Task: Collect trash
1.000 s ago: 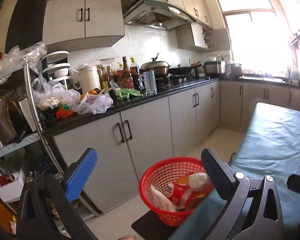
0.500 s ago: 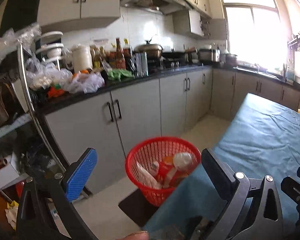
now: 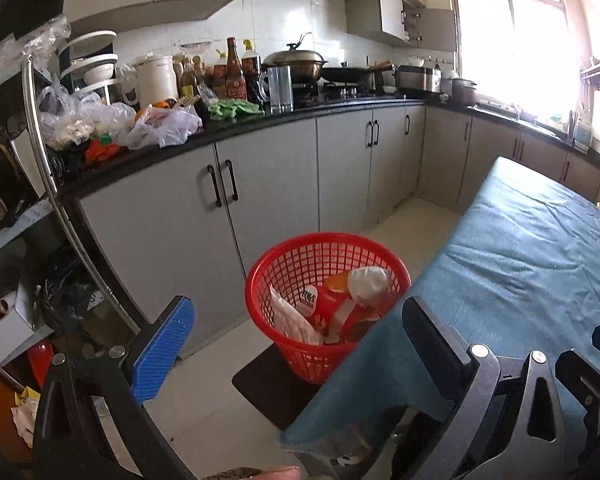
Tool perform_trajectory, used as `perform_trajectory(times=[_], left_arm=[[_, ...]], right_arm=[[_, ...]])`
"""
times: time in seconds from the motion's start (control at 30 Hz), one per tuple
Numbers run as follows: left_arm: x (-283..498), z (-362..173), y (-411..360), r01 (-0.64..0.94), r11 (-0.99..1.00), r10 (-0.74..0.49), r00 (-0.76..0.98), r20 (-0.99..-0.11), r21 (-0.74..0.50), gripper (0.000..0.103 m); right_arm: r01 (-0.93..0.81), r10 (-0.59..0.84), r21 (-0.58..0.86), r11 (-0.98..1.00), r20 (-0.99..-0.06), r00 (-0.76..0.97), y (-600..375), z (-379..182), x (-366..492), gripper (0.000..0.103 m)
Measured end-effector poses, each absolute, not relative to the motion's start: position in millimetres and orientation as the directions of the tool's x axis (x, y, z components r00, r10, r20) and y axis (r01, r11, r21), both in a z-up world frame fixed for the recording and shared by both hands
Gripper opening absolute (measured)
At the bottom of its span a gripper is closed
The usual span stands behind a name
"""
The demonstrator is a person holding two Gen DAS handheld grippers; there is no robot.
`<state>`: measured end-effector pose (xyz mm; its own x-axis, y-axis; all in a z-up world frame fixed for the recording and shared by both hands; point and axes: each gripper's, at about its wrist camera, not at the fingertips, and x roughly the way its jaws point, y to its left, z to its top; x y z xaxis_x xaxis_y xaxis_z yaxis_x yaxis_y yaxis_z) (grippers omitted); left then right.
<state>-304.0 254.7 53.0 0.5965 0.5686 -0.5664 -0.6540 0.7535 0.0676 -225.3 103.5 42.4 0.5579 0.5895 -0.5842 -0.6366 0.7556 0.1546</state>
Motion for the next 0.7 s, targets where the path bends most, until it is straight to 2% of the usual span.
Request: perform_trajectory(times=[0.7], left_arm=[[-301,33,273,-0.666,0.744,0.538,0.552,-0.637,0.051,0.103]], right_arm=[[-0.65,0.562,0.118,0.75,-0.632,0.534,129,26,-228,0.08]])
